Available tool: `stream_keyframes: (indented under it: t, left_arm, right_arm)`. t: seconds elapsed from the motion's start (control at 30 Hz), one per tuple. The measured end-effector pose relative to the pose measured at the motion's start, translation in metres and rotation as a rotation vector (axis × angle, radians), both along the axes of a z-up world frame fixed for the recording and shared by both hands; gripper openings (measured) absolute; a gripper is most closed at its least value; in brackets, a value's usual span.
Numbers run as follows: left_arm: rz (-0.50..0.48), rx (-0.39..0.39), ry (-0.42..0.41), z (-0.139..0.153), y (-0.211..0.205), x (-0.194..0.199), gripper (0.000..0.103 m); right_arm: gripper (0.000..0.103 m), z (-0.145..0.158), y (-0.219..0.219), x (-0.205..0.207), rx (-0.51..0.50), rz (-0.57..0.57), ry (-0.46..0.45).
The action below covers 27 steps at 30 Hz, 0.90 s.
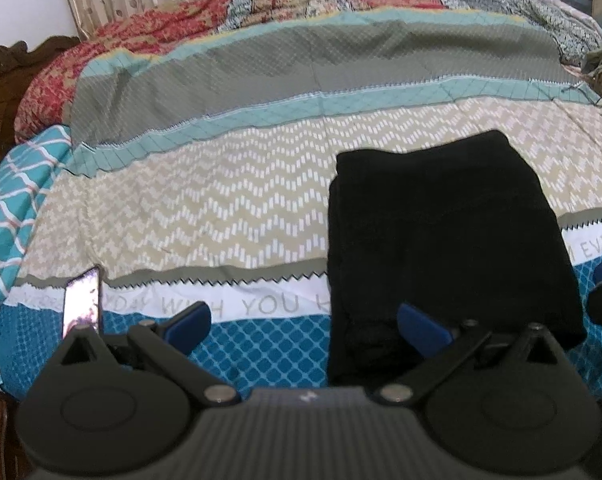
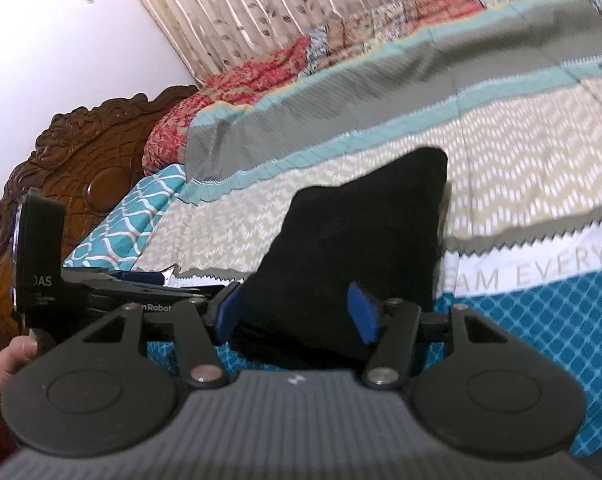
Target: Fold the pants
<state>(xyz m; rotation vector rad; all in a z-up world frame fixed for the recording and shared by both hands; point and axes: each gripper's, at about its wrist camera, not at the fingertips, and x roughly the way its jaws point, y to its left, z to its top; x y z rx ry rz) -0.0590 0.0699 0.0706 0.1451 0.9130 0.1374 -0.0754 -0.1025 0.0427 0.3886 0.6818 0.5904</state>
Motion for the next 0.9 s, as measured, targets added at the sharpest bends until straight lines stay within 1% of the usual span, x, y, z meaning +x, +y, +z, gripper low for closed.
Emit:
stream_keyframes:
  t: [0.13,0.3,0.57,0.9]
  left_arm:
    - [0.004,0.025,-0.031,0.007,0.001,-0.002,0.103]
    - [0.007,0.025,-0.045,0.011,0.002,-0.004,0.103]
    - [0.010,0.027,-0.048,0.012,0.001,-0.007,0.103]
    - [0.024,0.028,-0.032,0.006,0.005,-0.009,0.103]
  right_arm:
    - [0.061,0.007,0.005,-0.004,-0.040,-0.008,-0.044]
    - [0.062,0.009,0.005,-0.004,-0.062,-0.017,-0.068]
    - [0.062,0.003,0.004,-0.001,-0.063,-0.034,-0.040]
    - [0.062,-0.001,0.002,0.000,-0.062,-0.035,-0.012]
